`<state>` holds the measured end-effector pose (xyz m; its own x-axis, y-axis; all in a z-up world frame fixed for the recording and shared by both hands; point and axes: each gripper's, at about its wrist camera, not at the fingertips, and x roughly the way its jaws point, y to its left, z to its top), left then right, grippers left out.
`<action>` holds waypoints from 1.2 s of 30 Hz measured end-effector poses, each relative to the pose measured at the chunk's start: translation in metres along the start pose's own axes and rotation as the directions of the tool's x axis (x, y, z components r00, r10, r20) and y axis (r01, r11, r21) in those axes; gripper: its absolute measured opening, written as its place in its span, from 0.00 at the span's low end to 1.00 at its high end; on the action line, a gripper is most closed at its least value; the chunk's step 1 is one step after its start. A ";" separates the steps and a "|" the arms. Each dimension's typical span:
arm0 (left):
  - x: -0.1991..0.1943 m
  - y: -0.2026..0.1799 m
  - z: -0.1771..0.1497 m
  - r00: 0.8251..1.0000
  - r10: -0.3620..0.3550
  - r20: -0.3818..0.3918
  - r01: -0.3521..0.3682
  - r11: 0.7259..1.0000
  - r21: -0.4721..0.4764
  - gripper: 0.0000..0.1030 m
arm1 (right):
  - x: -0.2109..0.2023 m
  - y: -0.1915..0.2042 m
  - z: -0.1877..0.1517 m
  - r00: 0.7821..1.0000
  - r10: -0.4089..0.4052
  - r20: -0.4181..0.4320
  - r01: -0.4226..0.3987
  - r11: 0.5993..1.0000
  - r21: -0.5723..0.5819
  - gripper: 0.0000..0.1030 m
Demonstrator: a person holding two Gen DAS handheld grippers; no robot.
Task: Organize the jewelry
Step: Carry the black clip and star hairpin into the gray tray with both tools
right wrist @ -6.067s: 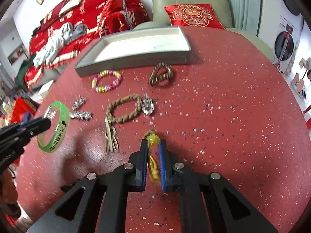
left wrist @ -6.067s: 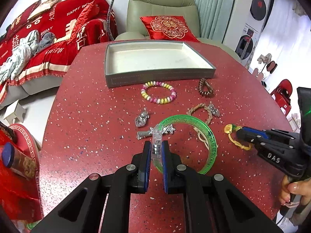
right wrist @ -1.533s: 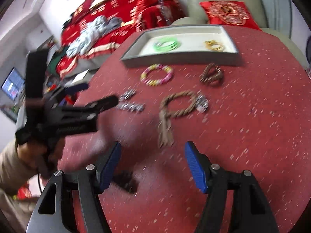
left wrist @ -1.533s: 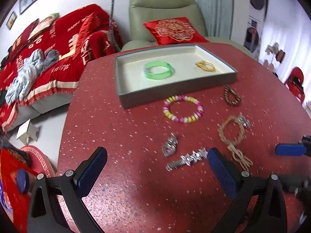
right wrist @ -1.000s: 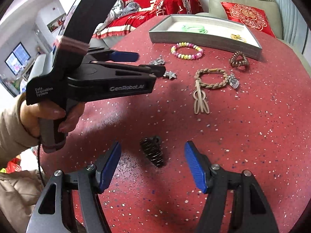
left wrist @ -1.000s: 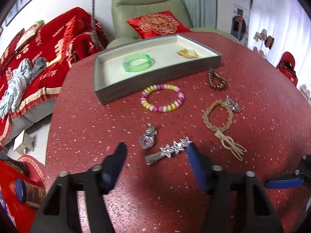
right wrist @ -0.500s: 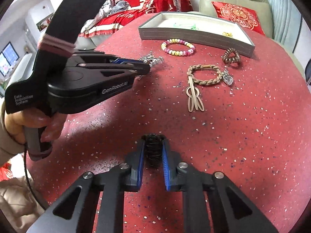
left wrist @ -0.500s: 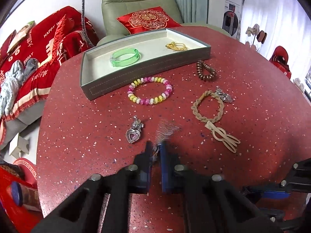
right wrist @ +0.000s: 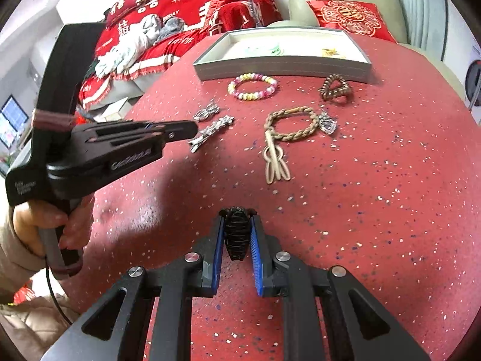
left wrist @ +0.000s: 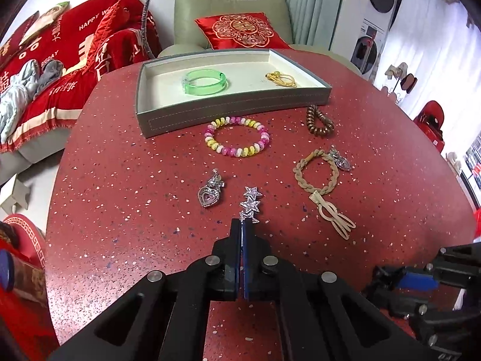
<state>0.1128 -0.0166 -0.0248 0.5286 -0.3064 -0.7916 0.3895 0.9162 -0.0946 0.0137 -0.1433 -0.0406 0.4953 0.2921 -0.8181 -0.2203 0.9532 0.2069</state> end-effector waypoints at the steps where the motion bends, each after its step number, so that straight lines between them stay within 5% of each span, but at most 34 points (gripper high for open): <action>1: -0.001 0.000 0.000 1.000 0.003 0.003 -0.003 1.000 0.000 0.18 | 0.000 -0.001 0.001 1.000 0.001 0.001 -0.001 1.000 0.003 0.18; 21: -0.004 0.011 -0.003 0.997 0.077 -0.004 -0.077 0.996 -0.045 0.19 | -0.009 -0.020 0.000 0.999 0.022 0.037 -0.024 0.997 0.073 0.18; 22: -0.003 0.011 -0.004 0.997 0.078 -0.008 -0.078 0.996 -0.048 0.29 | -0.010 -0.020 0.000 0.999 0.022 0.038 -0.025 0.997 0.074 0.18; 23: -0.002 0.013 -0.004 0.997 0.079 -0.013 -0.080 0.995 -0.055 0.51 | -0.010 -0.020 0.000 0.999 0.022 0.039 -0.025 0.997 0.075 0.18; 24: -0.003 0.013 -0.004 0.996 0.090 -0.015 -0.090 0.994 -0.061 1.00 | -0.010 -0.021 0.000 0.999 0.022 0.040 -0.025 0.997 0.076 0.18; 30: 0.003 0.006 0.003 0.984 0.177 0.036 -0.177 0.984 -0.001 1.00 | -0.013 -0.023 0.001 0.999 0.020 0.047 -0.024 0.997 0.080 0.18; 36: 0.026 -0.002 0.013 0.987 0.162 0.017 -0.162 0.986 0.045 1.00 | -0.019 -0.027 0.002 0.998 0.018 0.055 -0.023 0.996 0.087 0.18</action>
<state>0.1351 -0.0291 -0.0374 0.5974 -0.1587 -0.7860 0.3318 0.9413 0.0622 0.0120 -0.1741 -0.0300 0.5368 0.3130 -0.7835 -0.1573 0.9495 0.2715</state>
